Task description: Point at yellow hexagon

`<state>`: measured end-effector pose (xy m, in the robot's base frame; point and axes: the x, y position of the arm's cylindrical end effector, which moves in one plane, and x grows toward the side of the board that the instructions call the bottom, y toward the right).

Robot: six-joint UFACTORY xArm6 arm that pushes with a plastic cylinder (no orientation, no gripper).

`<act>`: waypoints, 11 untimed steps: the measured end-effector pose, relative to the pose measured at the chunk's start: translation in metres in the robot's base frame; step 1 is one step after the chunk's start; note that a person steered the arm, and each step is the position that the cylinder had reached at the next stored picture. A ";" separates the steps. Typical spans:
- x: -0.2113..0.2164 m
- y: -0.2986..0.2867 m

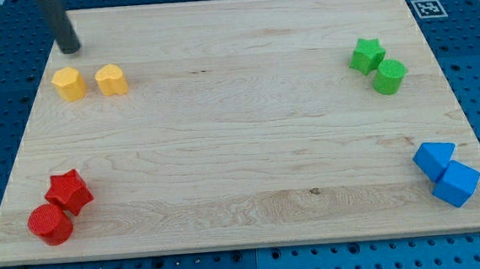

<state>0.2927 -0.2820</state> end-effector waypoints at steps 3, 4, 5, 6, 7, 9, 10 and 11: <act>0.066 -0.023; 0.094 -0.023; 0.101 -0.023; 0.098 -0.023; 0.086 -0.023; 0.086 -0.014; 0.086 0.005; 0.086 0.033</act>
